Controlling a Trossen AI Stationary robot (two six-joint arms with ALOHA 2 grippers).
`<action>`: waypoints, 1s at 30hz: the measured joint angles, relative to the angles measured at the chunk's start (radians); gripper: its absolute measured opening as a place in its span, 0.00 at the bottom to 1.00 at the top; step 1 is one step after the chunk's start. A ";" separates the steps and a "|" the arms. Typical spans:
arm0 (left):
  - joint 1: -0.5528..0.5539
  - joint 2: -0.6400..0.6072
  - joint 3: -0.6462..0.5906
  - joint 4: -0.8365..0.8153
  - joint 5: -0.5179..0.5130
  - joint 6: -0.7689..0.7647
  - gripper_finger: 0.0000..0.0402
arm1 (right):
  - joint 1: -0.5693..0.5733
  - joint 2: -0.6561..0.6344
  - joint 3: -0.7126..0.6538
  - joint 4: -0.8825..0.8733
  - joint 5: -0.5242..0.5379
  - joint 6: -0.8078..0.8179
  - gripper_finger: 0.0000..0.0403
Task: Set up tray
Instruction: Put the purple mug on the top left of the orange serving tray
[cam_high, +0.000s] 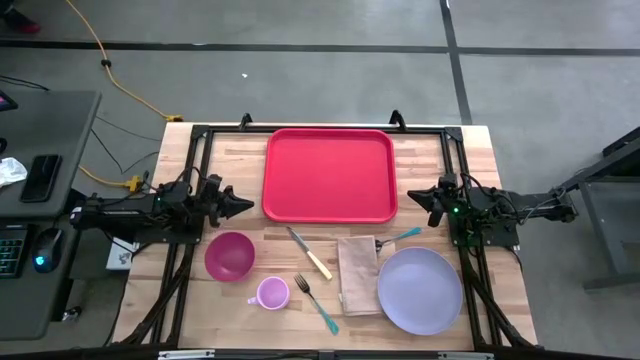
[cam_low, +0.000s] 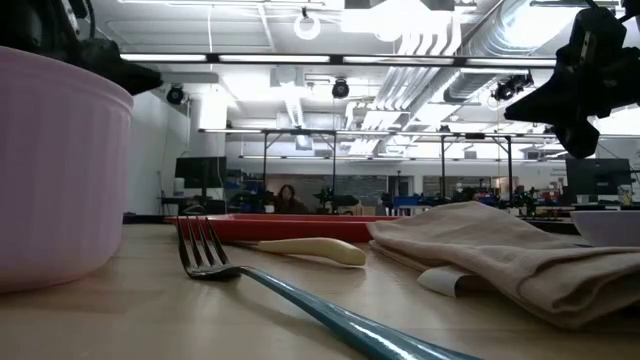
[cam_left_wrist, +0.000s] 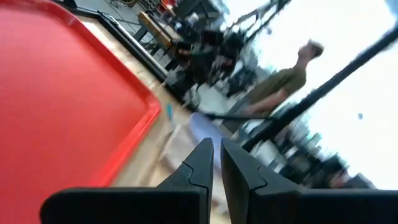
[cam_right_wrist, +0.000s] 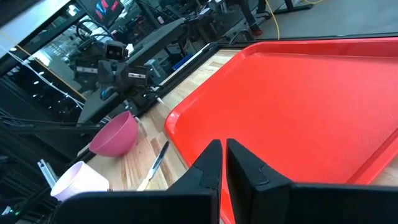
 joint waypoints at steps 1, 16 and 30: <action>0.000 0.000 0.002 0.022 -0.007 -0.022 0.16 | 0.000 0.000 0.000 0.000 0.004 -0.001 0.00; 0.000 0.123 0.304 0.040 0.128 0.090 0.16 | 0.000 0.000 0.000 -0.001 0.064 -0.106 0.00; 0.000 0.675 0.762 -0.533 0.278 -0.031 0.16 | 0.000 0.000 0.000 -0.004 0.121 -0.212 0.00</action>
